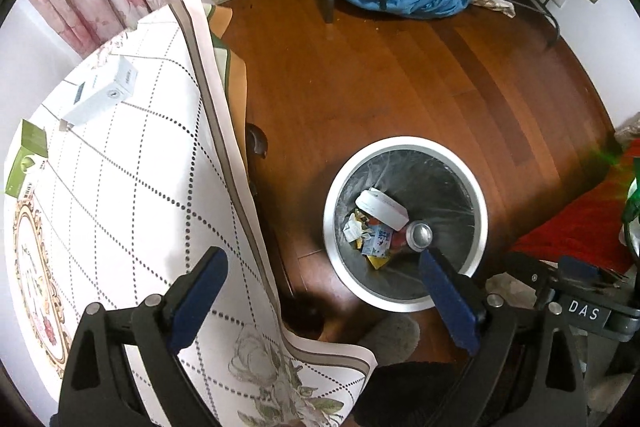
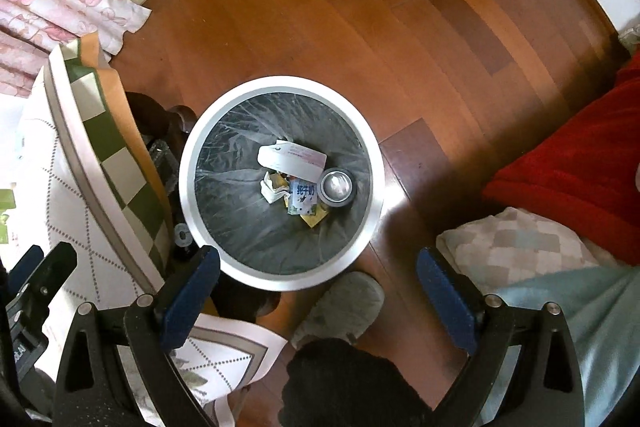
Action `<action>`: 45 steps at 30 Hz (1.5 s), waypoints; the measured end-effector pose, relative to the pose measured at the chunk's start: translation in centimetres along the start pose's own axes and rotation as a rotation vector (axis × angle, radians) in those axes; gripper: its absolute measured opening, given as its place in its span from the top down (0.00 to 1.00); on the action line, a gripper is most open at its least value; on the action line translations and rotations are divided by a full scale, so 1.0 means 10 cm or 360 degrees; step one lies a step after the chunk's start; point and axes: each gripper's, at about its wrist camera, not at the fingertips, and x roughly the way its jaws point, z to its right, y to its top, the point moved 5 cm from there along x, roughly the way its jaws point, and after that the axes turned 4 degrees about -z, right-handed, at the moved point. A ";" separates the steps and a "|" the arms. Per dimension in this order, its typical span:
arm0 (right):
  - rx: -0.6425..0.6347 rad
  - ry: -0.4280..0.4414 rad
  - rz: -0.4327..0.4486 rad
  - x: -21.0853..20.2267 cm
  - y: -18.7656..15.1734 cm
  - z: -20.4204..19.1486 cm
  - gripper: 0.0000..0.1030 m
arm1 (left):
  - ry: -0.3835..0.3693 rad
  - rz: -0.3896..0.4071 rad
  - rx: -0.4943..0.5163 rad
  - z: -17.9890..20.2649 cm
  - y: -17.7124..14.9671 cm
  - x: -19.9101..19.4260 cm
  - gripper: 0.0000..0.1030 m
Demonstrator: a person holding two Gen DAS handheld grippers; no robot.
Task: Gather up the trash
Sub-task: 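Grasp the green-and-white medicine box with the left tool while the right grasps the white oligopeptides box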
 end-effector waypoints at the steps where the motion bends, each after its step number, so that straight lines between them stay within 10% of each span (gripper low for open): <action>1: -0.0006 -0.0002 0.0009 -0.04 -0.03 -0.01 0.03 | -0.0002 0.0007 0.0003 0.01 0.00 -0.02 0.05; 17: -0.0083 0.0063 0.0256 -1.16 -0.46 -0.13 0.03 | -0.0057 0.0245 -0.0009 -0.01 -0.15 -1.00 0.05; 25: -0.0192 0.0149 0.0407 -1.80 -0.56 -0.65 0.03 | -0.0061 0.0431 -0.0203 -0.65 -0.03 -1.58 0.05; 31: -0.0552 0.0162 0.0381 -1.80 -0.42 -1.82 0.03 | 0.0137 0.0488 -0.0513 -1.90 -0.02 -1.63 0.05; 38: -0.1059 0.0080 0.0180 -1.07 -0.19 -3.63 0.03 | 0.0350 0.0288 -0.0865 -3.36 -0.33 -0.82 0.00; 45: -0.1500 -0.0319 0.0037 -0.15 0.23 -4.88 0.03 | 0.0381 0.0104 -0.0992 -4.00 -0.55 -0.02 0.00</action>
